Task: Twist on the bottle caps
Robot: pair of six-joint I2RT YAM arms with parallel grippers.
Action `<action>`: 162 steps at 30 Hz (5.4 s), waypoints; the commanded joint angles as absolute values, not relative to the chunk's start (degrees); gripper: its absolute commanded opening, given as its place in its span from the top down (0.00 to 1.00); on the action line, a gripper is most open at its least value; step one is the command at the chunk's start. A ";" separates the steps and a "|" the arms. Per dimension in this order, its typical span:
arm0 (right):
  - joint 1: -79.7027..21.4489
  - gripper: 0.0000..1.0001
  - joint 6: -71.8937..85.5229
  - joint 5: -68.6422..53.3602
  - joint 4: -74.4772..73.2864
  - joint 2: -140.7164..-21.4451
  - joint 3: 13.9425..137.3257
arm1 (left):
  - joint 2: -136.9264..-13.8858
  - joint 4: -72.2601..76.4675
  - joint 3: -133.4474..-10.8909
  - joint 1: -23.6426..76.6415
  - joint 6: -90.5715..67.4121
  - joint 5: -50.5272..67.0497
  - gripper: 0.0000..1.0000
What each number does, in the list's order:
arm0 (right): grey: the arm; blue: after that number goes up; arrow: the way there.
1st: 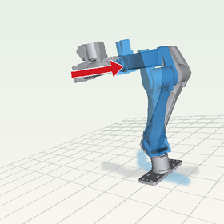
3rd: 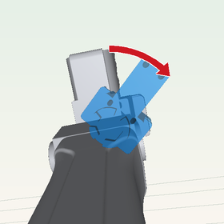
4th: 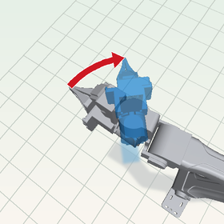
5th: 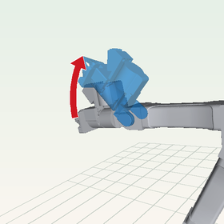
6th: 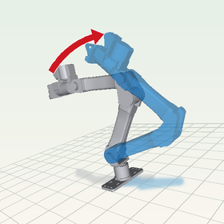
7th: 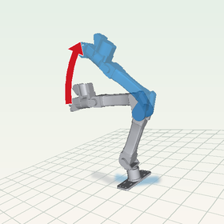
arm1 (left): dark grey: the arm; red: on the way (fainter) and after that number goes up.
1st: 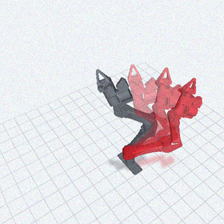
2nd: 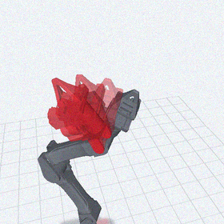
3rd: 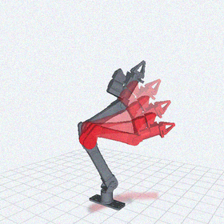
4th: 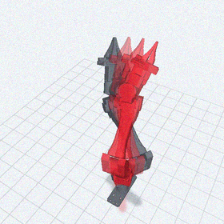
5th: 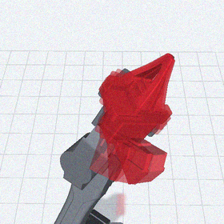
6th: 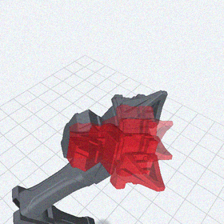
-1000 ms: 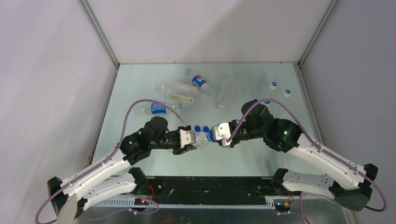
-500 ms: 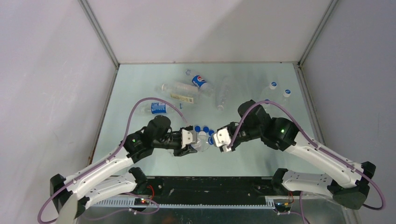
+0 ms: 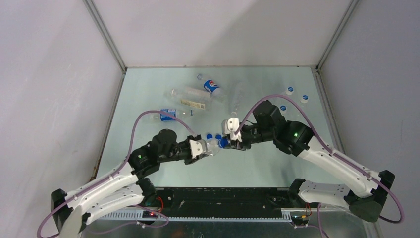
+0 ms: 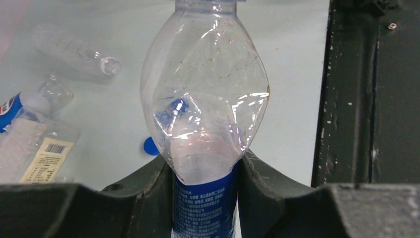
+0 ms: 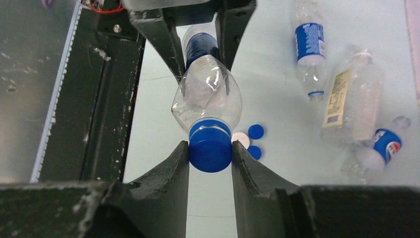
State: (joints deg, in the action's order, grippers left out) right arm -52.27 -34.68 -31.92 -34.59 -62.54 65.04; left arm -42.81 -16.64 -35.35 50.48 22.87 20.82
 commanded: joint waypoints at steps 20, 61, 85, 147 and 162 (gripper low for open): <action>-49.90 0.98 38.66 -14.51 -31.84 -65.43 65.13 | -44.16 22.51 -31.22 67.89 29.98 -12.53 0.71; -46.10 0.01 -1.68 -13.44 -31.10 -44.41 64.28 | -42.87 -8.34 -37.14 53.35 10.95 14.44 0.75; -46.61 0.24 -31.93 -38.89 -37.14 -49.47 65.61 | -51.41 -22.43 -48.81 51.85 20.10 31.78 0.75; -52.10 0.94 49.63 1.85 -25.70 -49.08 54.04 | -64.21 15.76 -45.05 78.13 19.46 -41.12 0.74; -47.13 0.21 17.99 -12.62 -22.70 -42.74 57.21 | -52.97 -7.62 -44.20 61.60 7.79 -0.07 0.74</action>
